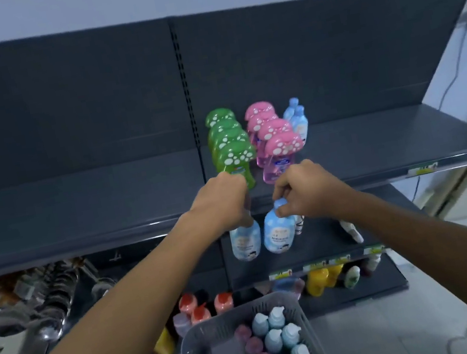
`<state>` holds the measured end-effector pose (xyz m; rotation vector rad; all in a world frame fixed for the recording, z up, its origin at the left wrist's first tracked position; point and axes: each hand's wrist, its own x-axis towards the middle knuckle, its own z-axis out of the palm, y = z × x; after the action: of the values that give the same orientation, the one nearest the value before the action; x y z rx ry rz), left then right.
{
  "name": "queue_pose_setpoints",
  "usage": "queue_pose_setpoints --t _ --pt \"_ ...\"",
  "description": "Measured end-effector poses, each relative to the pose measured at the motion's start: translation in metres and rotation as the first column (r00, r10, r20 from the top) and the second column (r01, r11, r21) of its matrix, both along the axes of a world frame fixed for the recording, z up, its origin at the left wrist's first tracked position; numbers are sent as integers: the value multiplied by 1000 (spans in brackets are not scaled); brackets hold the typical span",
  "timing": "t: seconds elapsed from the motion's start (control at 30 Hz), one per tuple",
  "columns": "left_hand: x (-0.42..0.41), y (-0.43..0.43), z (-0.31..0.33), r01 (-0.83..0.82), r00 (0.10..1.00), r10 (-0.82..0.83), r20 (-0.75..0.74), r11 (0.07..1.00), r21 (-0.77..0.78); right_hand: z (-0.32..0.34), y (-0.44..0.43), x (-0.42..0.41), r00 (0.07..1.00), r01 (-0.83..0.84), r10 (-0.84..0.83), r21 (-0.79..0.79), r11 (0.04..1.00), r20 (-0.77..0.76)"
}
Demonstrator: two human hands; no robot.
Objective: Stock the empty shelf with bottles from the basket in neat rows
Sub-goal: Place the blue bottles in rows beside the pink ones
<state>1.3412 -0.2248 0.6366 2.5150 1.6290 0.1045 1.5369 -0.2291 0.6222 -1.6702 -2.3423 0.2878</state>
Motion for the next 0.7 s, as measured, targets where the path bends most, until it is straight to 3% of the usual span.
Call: queue_pose_setpoints --t 0.3,0.7 --pt "68 23 41 96 992 -100 79 994 53 51 20 84 996 85 -84 27 996 -19" --pt "166 82 53 9 993 -17 120 998 67 66 111 173 1000 4 -3 54 999 -19"
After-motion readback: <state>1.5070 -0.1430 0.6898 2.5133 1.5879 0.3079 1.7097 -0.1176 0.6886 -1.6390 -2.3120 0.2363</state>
